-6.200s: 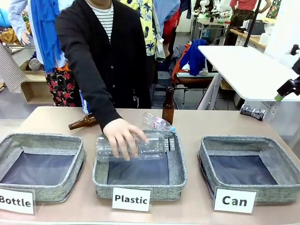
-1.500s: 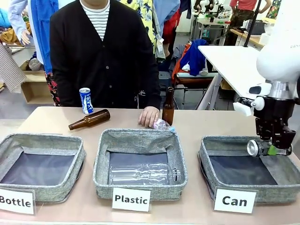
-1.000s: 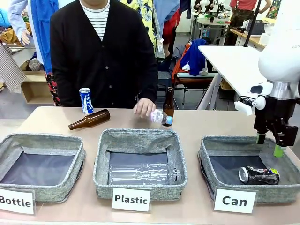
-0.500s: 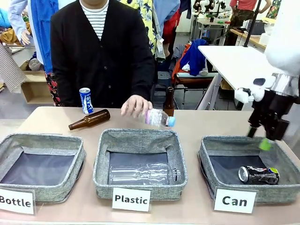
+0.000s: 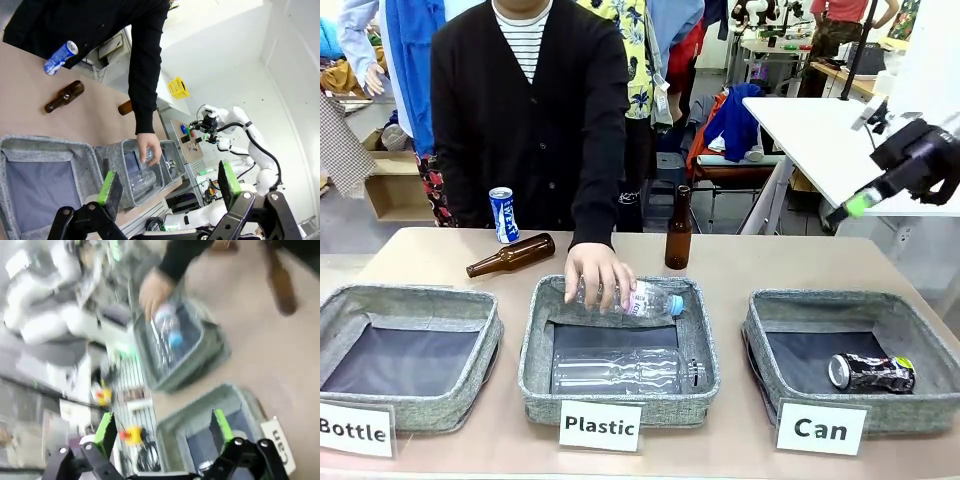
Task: Sort the can waste into the basket.
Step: Pick up the can waste from the table and place it in the right Fabric basket.
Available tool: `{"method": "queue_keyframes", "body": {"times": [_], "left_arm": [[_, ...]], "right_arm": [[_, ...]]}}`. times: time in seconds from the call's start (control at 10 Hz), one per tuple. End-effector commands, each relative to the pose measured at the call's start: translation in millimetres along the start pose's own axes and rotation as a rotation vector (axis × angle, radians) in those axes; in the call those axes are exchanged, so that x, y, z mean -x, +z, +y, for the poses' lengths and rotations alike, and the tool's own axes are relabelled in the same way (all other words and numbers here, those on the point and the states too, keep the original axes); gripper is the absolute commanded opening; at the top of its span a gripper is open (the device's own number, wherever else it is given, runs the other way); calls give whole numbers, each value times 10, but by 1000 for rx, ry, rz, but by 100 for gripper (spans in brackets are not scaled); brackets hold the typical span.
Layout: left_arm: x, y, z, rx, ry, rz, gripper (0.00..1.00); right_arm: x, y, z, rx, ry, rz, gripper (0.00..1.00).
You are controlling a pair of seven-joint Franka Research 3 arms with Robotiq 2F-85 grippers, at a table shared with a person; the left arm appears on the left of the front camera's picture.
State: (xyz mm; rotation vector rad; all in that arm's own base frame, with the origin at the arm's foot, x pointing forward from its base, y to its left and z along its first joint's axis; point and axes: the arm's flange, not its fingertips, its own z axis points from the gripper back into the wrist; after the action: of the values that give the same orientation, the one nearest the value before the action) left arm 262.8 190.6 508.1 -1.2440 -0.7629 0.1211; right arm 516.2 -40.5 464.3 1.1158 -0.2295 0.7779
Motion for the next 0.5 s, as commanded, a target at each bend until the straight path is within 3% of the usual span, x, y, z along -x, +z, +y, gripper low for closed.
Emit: {"method": "queue_keyframes", "body": {"times": [0.0, 0.2, 0.4], "left_arm": [[-6, -11, -9, 15, -20, -11, 100], [-6, -11, -9, 15, -20, -11, 100], [-6, -11, -9, 15, -20, -11, 100]], "right_arm": [[-82, -59, -151, -5, -249, -678, 100], [-117, -249, -261, 123, -229, -661, 100], [-184, -455, -411, 185, -233, -459, 100]]}}
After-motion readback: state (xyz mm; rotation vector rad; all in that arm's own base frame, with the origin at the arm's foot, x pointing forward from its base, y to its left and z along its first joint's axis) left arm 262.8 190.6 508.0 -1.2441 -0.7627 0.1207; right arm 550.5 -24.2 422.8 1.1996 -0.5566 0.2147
